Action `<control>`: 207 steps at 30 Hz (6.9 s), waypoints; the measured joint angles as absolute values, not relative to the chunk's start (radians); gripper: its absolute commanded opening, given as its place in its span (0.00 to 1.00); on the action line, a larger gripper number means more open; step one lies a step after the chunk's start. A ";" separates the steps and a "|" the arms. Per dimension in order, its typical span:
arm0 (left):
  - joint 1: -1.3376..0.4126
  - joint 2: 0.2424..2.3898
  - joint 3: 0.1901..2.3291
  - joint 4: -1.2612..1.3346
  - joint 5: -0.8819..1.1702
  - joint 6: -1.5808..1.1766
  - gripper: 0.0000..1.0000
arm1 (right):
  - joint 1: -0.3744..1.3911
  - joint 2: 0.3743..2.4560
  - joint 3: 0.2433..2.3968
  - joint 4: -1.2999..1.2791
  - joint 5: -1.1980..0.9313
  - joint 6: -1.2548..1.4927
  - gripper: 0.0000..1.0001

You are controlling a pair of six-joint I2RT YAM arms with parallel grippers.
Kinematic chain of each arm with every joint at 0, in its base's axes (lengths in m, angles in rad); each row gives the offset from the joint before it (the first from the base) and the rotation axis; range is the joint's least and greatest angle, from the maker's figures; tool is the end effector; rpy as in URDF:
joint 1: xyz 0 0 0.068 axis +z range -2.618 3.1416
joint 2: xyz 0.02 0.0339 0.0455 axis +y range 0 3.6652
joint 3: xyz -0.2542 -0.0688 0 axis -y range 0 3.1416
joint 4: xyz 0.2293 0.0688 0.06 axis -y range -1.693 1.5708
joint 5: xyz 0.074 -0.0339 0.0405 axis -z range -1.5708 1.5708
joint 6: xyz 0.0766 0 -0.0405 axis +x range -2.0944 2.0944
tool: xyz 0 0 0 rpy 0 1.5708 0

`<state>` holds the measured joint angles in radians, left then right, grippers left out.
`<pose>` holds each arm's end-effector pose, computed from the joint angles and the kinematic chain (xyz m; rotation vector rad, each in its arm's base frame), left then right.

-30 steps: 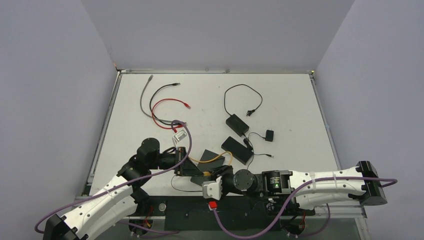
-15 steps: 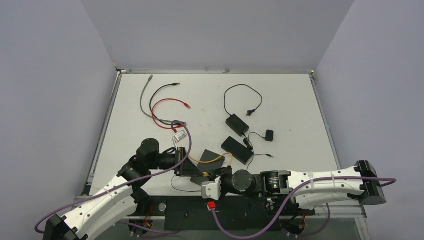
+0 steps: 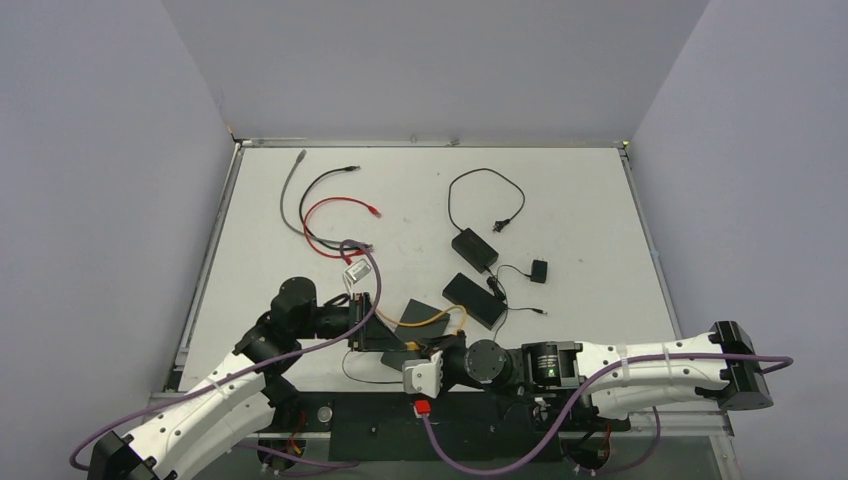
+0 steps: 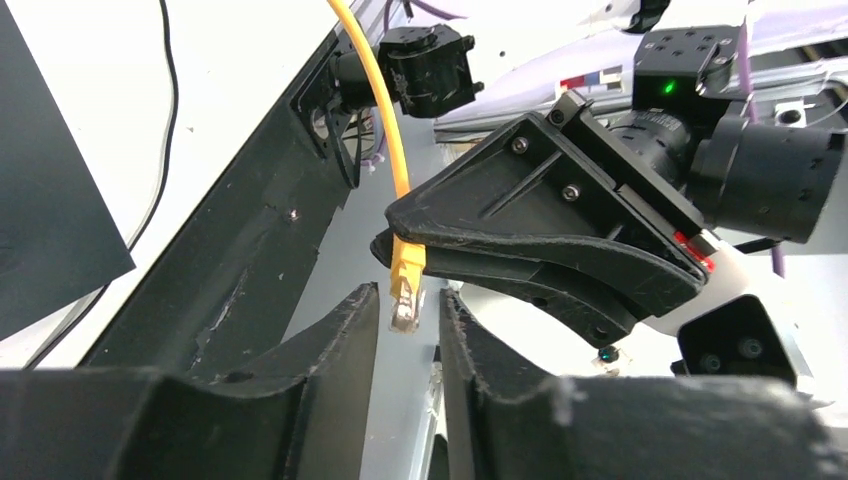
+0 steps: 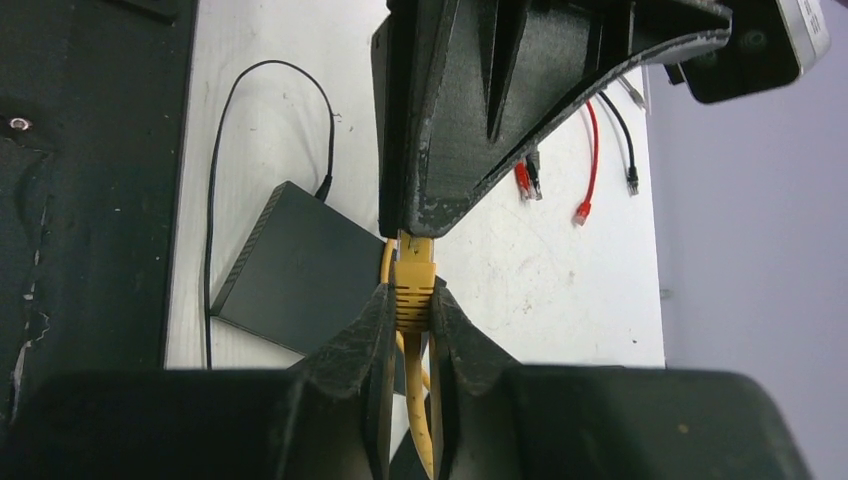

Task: Insert the plug into the switch port
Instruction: Adjust the connector, then insert the connector into the switch port.

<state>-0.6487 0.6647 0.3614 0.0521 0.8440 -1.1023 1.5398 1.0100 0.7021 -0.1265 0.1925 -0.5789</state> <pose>0.1070 -0.1529 0.2280 0.2427 2.2304 -1.8715 0.0226 0.2563 0.2537 -1.6989 1.0962 0.4227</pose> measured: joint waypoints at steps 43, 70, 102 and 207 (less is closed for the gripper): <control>-0.435 0.684 0.344 -0.072 0.721 -0.991 0.51 | 1.249 1.045 0.733 -0.485 0.549 0.173 0.00; -0.428 0.855 0.343 -0.169 0.419 -0.854 0.49 | 1.316 1.269 0.606 -0.398 0.334 0.665 0.00; -0.424 1.092 0.376 -0.105 0.424 -0.748 0.44 | 1.457 1.406 0.604 -0.163 0.364 0.549 0.00; -0.630 1.118 0.398 -0.159 0.309 -0.642 0.36 | 1.377 1.397 0.485 0.127 0.218 0.110 0.00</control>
<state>-0.6304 1.1179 0.3977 -0.1589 0.3092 -0.6422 1.3766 1.3972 0.4850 0.1268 0.2184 0.1104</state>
